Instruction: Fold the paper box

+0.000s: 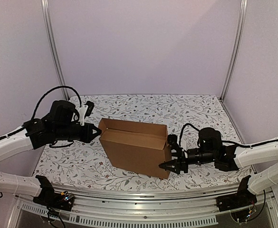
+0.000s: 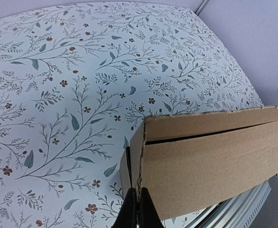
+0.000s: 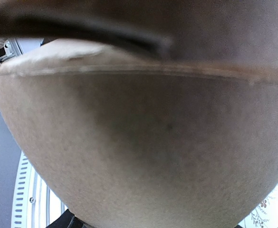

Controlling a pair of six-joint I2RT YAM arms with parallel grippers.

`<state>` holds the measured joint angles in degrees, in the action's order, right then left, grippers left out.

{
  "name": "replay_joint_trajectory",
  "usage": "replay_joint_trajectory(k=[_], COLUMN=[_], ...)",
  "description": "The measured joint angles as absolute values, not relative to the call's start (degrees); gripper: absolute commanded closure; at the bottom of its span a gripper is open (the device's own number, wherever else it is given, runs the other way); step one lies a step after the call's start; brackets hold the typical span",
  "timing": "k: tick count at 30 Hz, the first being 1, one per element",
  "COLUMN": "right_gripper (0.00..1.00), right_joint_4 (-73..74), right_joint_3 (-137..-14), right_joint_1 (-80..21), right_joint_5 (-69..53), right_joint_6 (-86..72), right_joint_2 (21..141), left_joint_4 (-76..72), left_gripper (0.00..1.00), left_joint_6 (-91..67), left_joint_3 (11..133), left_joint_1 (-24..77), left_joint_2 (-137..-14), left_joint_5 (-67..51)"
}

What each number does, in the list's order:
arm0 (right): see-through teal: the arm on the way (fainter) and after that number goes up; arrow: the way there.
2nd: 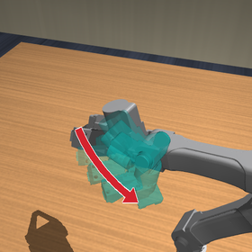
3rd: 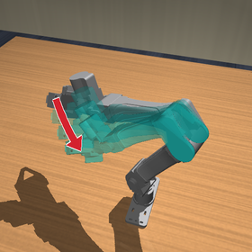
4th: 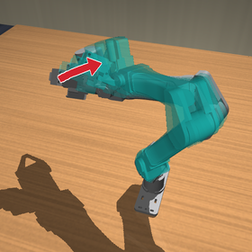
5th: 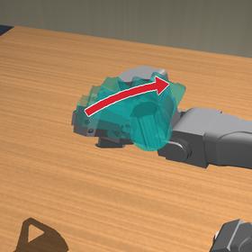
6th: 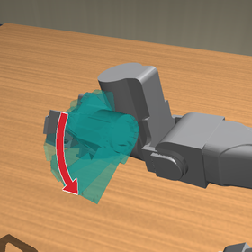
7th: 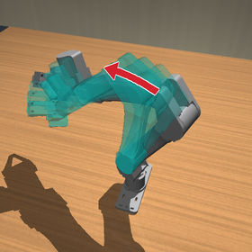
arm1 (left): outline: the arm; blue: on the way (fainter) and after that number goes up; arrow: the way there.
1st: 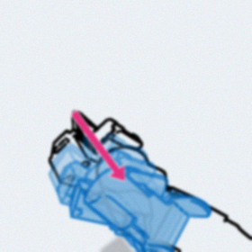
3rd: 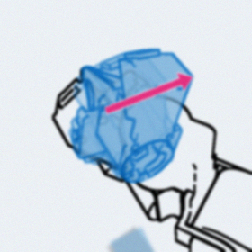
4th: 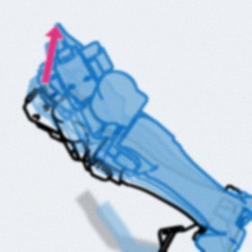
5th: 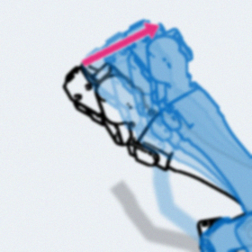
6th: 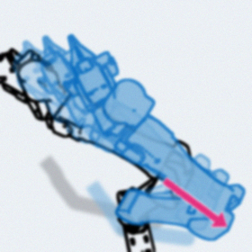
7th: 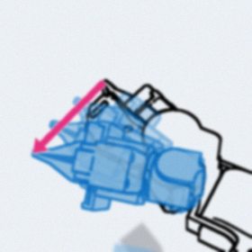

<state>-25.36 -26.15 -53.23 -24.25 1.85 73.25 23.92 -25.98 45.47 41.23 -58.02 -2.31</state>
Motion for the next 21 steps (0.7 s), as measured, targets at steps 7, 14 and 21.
replay_joint_trajectory(k=[7, 14, 21], right_gripper=[0.58, 0.48, 0.25], right_joint_4=[-25.98, -26.96, -27.22], right_joint_3=[-25.65, -24.86, -24.67], right_joint_1=[-53.23, -53.34, -53.69], right_joint_5=[-23.97, -23.70, -22.17], right_joint_6=[1.78, 2.50, 1.50], right_joint_2=[73.25, 73.25, 72.73], left_joint_4=[21.93, 20.32, 19.88], left_gripper=[1.00, 1.00, 1.00], left_joint_6=[-28.16, -29.67, -30.72], left_joint_3=[44.18, 41.87, 41.28], left_joint_1=[42.98, 44.66, 45.87], left_joint_2=[-57.58, -55.46, -54.92], left_joint_5=[-0.36, 1.85, 3.70])
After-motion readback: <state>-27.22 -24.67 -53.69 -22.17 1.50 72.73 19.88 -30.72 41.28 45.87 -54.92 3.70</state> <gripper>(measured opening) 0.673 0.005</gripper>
